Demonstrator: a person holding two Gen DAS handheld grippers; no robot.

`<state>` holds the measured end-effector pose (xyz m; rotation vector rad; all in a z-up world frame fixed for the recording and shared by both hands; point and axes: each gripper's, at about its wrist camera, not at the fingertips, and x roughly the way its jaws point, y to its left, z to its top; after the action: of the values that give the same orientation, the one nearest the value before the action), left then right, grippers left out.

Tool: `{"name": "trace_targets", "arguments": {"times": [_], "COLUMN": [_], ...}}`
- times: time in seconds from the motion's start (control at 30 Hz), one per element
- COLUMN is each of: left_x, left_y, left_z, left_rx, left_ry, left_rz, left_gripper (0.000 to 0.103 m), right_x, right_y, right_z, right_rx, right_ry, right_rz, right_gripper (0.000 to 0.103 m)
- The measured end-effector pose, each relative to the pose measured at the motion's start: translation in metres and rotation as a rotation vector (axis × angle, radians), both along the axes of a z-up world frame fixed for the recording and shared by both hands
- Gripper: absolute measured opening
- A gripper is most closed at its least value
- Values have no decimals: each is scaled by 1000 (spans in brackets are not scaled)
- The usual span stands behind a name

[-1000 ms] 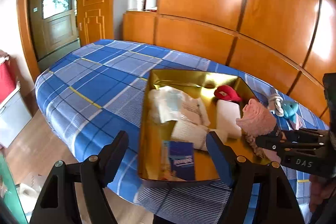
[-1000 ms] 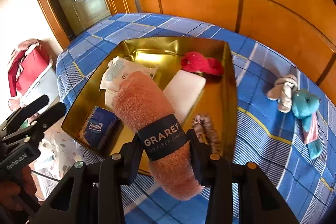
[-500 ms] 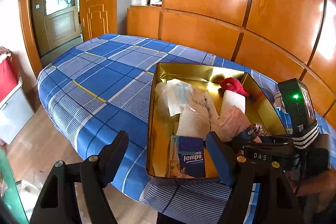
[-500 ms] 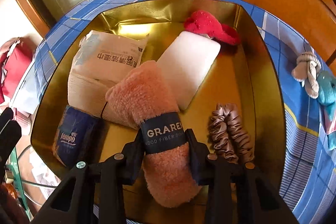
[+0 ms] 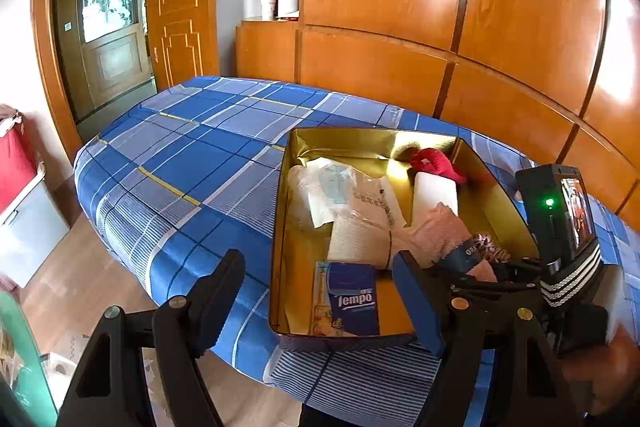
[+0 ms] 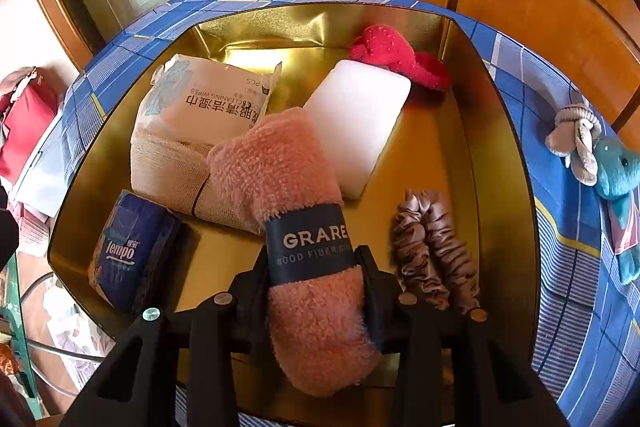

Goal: Organize soft objects
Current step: 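Carry the pink GRAREY towel roll over the gold tray with the right tool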

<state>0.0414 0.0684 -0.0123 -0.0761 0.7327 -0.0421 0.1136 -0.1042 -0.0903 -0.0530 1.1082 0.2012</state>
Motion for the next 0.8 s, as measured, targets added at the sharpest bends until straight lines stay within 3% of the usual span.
{"name": "trace_targets", "arguments": {"times": [0.43,0.8], "left_x": [-8,-10], "left_y": [-10,-24], "left_z": [5,6], "left_rx": [10,27], "left_ry": [-9,-5], "left_rz": [-35,-61], "left_gripper": [77,77], "right_x": [-15,-28], "right_y": [-15,-21], "right_z": [11,35], "right_rx": [27,39], "right_ry": [-19,-115], "right_rz": [-17,-17], "right_gripper": [45,46]}}
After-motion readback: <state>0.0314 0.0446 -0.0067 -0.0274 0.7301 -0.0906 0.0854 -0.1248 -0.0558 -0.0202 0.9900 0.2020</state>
